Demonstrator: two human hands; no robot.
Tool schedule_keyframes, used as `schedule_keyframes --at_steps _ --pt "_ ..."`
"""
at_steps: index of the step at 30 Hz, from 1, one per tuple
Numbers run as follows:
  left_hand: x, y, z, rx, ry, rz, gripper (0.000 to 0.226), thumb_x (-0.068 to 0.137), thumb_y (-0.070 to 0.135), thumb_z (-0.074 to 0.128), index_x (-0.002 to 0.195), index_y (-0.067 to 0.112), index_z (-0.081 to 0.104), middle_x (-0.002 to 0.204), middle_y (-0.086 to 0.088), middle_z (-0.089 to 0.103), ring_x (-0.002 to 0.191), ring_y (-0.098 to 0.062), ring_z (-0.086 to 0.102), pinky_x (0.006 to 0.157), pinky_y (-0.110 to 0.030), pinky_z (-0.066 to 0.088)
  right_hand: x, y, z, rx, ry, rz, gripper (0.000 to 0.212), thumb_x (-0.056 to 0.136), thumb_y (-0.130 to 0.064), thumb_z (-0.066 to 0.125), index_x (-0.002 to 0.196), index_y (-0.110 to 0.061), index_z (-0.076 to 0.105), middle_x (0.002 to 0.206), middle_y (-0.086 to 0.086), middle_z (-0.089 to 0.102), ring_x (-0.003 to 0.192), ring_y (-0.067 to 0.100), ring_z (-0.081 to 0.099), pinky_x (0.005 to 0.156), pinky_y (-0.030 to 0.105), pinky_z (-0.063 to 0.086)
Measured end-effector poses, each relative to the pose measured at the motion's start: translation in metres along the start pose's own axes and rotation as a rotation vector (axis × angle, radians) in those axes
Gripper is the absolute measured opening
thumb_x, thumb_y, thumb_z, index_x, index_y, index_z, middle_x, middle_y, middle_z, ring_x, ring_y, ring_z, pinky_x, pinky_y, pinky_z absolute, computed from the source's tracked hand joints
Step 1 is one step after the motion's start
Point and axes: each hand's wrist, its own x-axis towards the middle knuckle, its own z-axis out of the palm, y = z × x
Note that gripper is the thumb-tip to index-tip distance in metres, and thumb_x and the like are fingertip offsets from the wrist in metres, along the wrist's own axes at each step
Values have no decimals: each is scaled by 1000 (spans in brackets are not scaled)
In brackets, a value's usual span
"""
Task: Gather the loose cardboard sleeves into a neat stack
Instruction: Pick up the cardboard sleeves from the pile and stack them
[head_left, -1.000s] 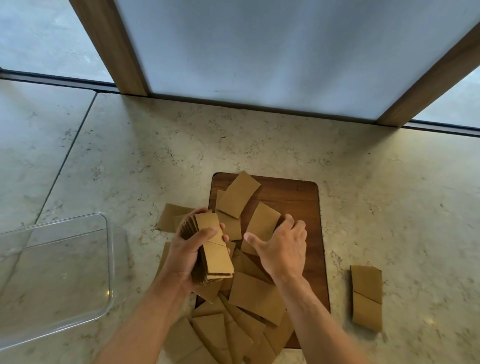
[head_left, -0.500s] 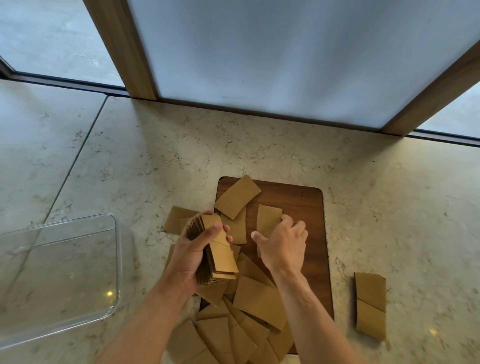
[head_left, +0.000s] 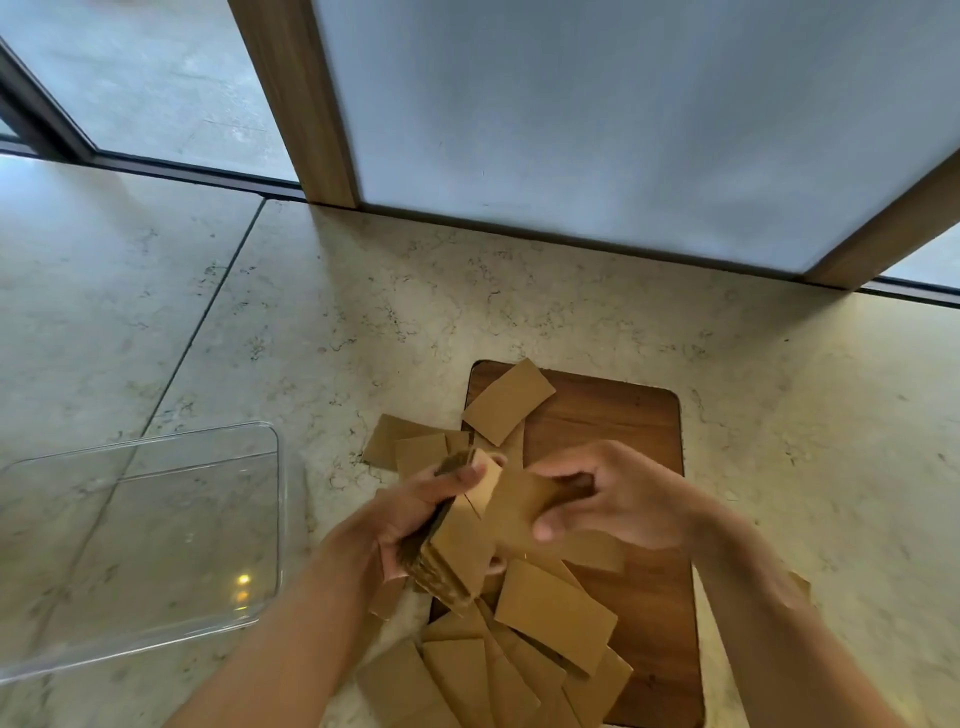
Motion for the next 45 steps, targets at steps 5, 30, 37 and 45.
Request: schedule_keyframes --at_steps 5,30,37,45 --pt "1 -6 0 -2 -298 -88 67 88 36 81 140 6 50 124 -24 61 115 -46 63 82 -51 59 44 -21 13 -399 149 -89 80 57 -56 94 115 -46 40 102 -22 53 87 -2 54 70 18 45" --pt "19 10 -18 -158 311 591 92 52 35 103 133 27 61 115 -25 74 94 -38 75 76 -57 64 66 14 22 552 973 444 23 89 -42 76 101 -24 67 96 -5 75 74 6 71 60 19 56" --pt "6 -6 -27 -109 390 572 63 68 15 86 125 35 67 110 -22 78 93 -40 77 70 -56 62 94 -4 91 332 1007 475 35 99 -50 58 80 -21 61 91 -3 64 85 13 56 90 40 52" --pt "-9 -8 -33 -267 486 624 65 82 23 78 142 20 54 121 -29 72 93 -37 77 66 -50 64 99 24 88 -177 861 619 69 76 -52 85 126 -19 51 125 3 48 115 21 48 101 35 43"
